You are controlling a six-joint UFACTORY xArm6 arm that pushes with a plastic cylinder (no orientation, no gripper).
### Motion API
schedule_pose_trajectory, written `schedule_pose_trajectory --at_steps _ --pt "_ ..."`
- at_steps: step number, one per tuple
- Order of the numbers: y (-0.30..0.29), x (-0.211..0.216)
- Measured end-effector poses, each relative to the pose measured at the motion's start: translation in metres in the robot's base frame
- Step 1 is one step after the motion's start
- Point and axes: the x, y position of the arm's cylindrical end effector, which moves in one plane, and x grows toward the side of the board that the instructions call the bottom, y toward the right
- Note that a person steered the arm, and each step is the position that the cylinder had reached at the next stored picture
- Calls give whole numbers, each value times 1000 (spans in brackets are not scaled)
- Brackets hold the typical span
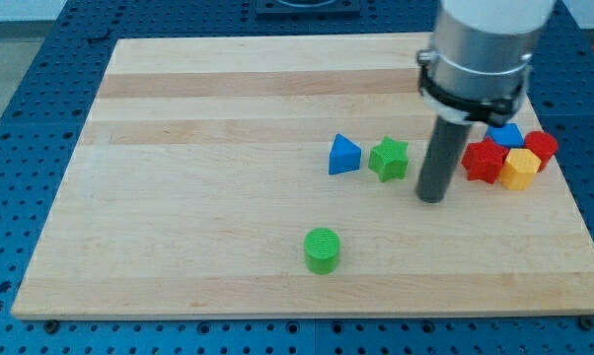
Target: Slide the green star along with the blue triangle slightly left
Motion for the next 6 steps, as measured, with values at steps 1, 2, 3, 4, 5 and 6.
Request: schedule_pose_trajectory --at_steps 1,2,3,4,5,6 --pt "37 -23" --pt "41 -56" --pt "6 -64" --pt "-41 -54" --pt "-69 -32" --pt "-61 -18"
